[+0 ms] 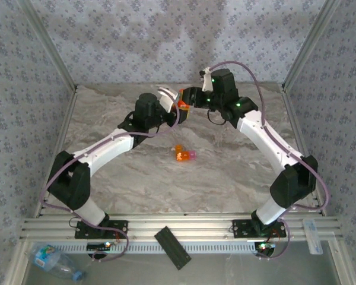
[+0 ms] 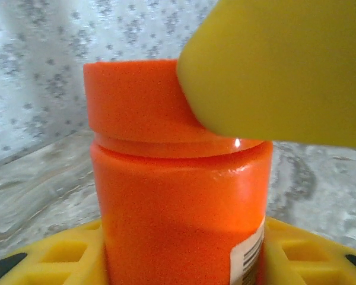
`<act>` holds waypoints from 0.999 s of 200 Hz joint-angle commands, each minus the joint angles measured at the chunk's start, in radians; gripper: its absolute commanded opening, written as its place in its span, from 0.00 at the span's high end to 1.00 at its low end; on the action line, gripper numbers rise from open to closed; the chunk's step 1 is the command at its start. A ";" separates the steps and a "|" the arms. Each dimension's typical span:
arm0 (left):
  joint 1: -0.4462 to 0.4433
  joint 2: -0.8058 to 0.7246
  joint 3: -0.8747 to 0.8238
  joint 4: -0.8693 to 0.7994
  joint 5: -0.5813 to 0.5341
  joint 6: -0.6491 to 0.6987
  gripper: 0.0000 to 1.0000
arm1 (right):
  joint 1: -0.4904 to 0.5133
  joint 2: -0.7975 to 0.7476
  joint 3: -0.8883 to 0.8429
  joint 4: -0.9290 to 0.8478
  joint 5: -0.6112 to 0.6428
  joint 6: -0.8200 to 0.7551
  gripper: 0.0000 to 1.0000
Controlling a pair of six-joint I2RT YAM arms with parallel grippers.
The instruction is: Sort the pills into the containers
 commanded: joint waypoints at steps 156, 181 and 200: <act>0.071 0.006 0.141 0.042 0.599 -0.050 1.00 | -0.207 -0.143 -0.011 -0.035 -0.548 -0.300 0.00; 0.072 0.013 0.155 0.029 0.627 -0.057 1.00 | -0.177 -0.104 0.029 -0.067 -0.559 -0.328 0.00; 0.071 0.015 0.162 0.022 0.640 -0.060 1.00 | -0.163 -0.086 0.041 -0.074 -0.558 -0.334 0.01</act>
